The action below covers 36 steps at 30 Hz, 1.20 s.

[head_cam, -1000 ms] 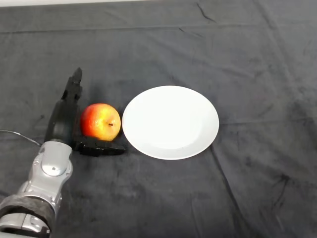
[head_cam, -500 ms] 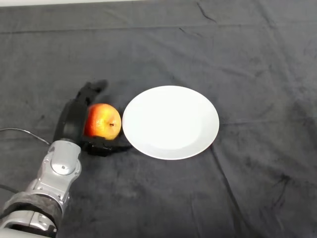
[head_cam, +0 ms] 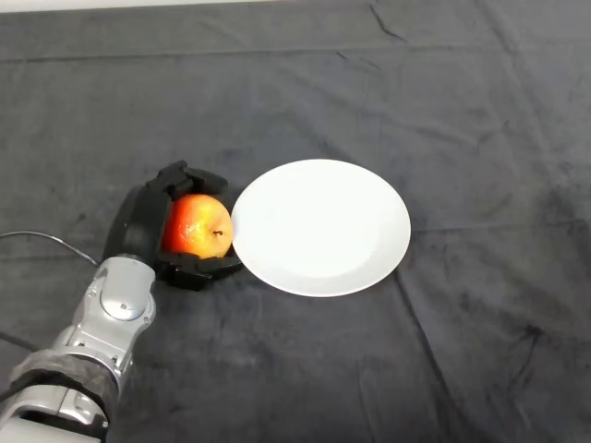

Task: Move the apple to the plate

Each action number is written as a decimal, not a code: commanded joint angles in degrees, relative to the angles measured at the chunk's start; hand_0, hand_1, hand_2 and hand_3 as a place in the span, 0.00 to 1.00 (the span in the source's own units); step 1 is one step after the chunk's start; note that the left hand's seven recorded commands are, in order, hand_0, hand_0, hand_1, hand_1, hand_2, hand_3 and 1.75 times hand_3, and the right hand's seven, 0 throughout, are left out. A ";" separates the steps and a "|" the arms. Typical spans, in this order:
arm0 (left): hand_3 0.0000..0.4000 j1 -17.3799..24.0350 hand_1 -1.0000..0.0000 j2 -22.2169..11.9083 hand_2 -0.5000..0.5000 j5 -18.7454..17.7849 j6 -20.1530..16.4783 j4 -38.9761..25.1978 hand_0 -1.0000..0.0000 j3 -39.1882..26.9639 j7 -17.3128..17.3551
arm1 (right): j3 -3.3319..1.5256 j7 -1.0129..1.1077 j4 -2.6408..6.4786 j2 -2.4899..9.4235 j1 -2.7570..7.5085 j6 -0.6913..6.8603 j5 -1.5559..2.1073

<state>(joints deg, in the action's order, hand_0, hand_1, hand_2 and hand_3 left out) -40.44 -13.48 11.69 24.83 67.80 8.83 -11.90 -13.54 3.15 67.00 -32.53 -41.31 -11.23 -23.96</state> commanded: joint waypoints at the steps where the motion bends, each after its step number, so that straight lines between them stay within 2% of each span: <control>1: 1.00 -4.07 0.00 -1.39 0.50 1.01 -0.67 1.66 0.00 1.73 0.78 | 0.07 -0.35 0.22 -1.51 -0.01 -0.15 -0.18; 5: 1.00 -4.93 0.00 -3.65 0.50 1.14 -0.09 0.90 0.00 1.04 -0.67 | 0.07 -0.35 0.23 -1.51 -0.01 -0.15 -0.18; 10: 1.00 -5.55 0.00 -4.73 0.50 1.73 1.21 -0.16 0.00 0.10 -6.03 | 0.06 -0.36 0.25 -1.51 -0.02 -0.16 -0.18; 17: 1.00 -6.07 0.00 -2.47 0.50 3.45 3.60 -1.62 0.00 0.04 -15.86 | 0.06 -0.36 0.31 -1.51 -0.05 -0.18 -0.19; 20: 1.00 -6.32 0.00 -1.14 0.50 4.07 4.75 -2.00 0.00 0.45 -18.69 | 0.05 -0.36 0.34 -1.51 -0.07 -0.20 -0.20; 27: 1.00 -7.30 0.00 0.88 0.50 4.56 7.34 -2.08 0.00 1.62 -20.82 | 0.04 -0.37 0.43 -1.51 -0.12 -0.24 -0.21; 36: 1.00 -8.61 0.00 3.25 0.50 4.64 9.18 -1.05 0.00 4.24 -19.77 | 0.02 -0.38 0.55 -1.50 -0.18 -0.30 -0.23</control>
<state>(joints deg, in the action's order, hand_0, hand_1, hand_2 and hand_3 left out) -46.67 -10.07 15.47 32.70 67.73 12.09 -31.63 -13.53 3.15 67.00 -32.54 -41.35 -11.26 -23.95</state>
